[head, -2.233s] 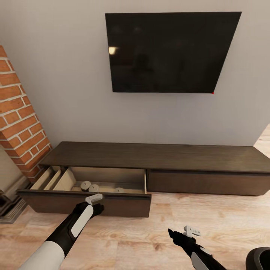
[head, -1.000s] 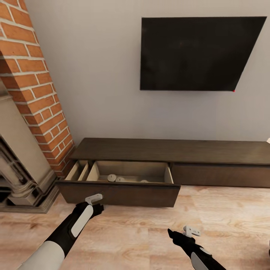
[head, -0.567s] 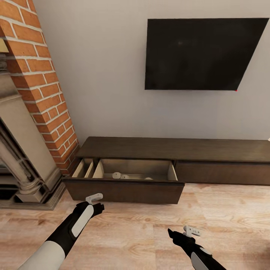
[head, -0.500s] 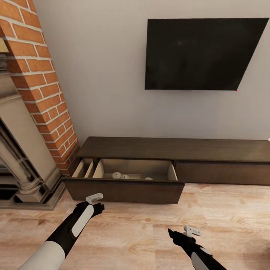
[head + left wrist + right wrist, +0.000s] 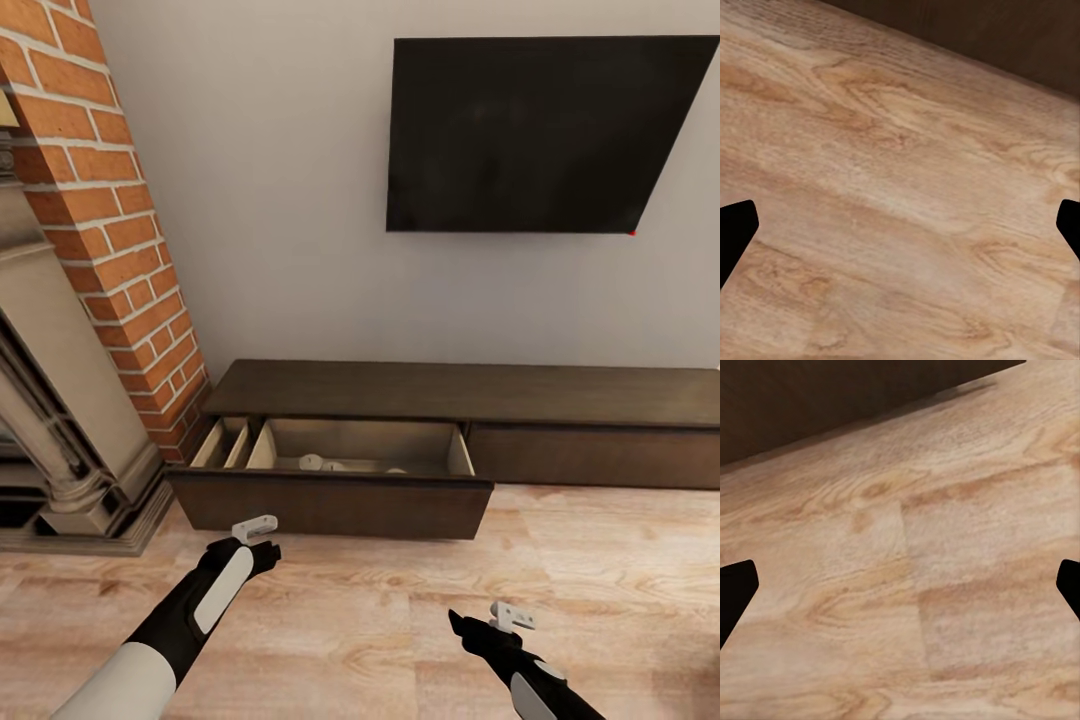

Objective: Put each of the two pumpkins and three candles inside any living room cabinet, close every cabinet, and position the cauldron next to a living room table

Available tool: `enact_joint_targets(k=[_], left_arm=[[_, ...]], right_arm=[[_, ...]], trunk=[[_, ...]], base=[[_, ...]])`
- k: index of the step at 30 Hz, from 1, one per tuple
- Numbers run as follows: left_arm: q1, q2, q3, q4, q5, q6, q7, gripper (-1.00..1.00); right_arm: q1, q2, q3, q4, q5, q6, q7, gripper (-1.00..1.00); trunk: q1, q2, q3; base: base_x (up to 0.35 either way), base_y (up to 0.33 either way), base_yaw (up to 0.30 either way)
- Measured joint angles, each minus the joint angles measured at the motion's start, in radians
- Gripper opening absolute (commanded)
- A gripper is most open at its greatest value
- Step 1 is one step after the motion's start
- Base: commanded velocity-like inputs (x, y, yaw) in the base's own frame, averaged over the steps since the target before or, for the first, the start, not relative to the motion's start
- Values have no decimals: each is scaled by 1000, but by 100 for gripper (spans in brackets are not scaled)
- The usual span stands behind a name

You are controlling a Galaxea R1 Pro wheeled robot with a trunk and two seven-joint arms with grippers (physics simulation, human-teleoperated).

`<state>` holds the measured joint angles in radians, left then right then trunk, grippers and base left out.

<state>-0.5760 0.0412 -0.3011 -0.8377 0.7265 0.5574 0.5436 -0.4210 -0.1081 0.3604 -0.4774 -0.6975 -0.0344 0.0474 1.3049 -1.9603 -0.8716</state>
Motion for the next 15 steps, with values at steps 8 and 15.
enact_joint_targets(k=[8, 15], left_arm=[[0, 1, -45, 0, -3, -47, 0, 100], [2, 0, -228, 44, 5, -290, 2, 100]], right_arm=[[0, 2, 2, 3, 48, -40, -16, 100], [-1, 10, 3, 1, 139, -117, -42, 100]], trunk=[[31, -56, -25], [58, -105, -47]], base=[[0, 0, 0], [0, 0, 0]])
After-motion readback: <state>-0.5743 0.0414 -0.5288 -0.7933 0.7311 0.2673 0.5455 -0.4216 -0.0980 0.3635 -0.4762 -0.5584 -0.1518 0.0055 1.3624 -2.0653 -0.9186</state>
